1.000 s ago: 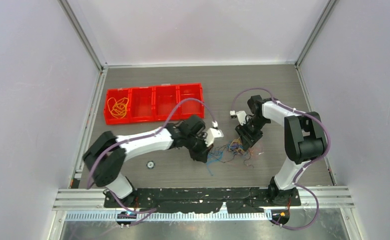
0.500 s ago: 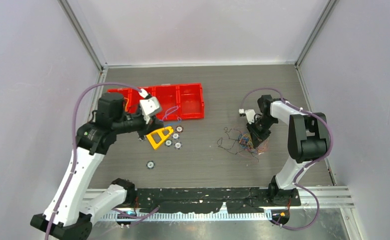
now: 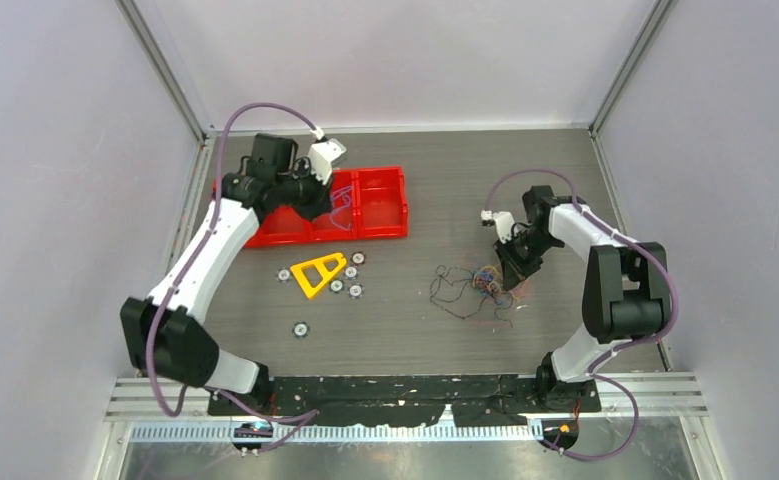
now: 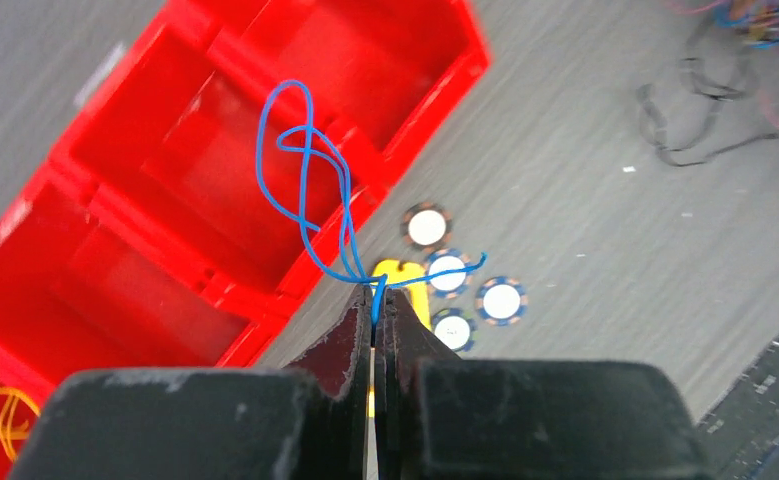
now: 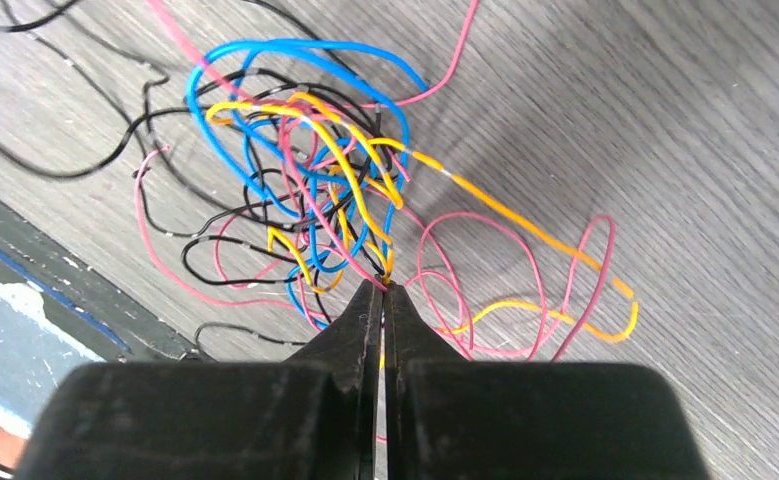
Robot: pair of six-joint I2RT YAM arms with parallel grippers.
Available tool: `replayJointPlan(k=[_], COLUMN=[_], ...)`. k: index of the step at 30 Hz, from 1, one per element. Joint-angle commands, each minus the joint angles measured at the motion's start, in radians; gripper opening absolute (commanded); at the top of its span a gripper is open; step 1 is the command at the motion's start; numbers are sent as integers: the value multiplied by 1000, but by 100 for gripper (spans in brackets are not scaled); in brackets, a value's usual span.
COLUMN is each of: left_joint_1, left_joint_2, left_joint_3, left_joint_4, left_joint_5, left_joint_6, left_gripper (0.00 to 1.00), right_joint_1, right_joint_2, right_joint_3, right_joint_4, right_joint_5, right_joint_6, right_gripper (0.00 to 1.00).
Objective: Untangle the cables
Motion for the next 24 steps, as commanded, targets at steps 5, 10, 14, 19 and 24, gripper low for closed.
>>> replayJointPlan(k=[5, 10, 14, 19, 24], left_joint_1=[210, 289, 296, 291, 158], left_joint_2=[131, 216, 283, 271, 65], left_joint_3=[78, 79, 102, 190, 13], left_joint_4=[-12, 3, 9, -111, -13], left_joint_5=[-122, -136, -189, -9, 277], left_joint_6=[91, 134, 164, 131, 100], left_gripper=[0, 0, 1, 75, 93], right_joint_1=[-1, 5, 28, 57, 106], right_joint_2=[-65, -61, -62, -71, -79], right_joint_3=[58, 75, 87, 106, 111], right_joint_4=[-57, -60, -61, -60, -38], right_joint_5=[-109, -160, -187, -229, -256], right_joint_6=[-4, 15, 29, 55, 85], right_gripper=[5, 6, 5, 5, 5])
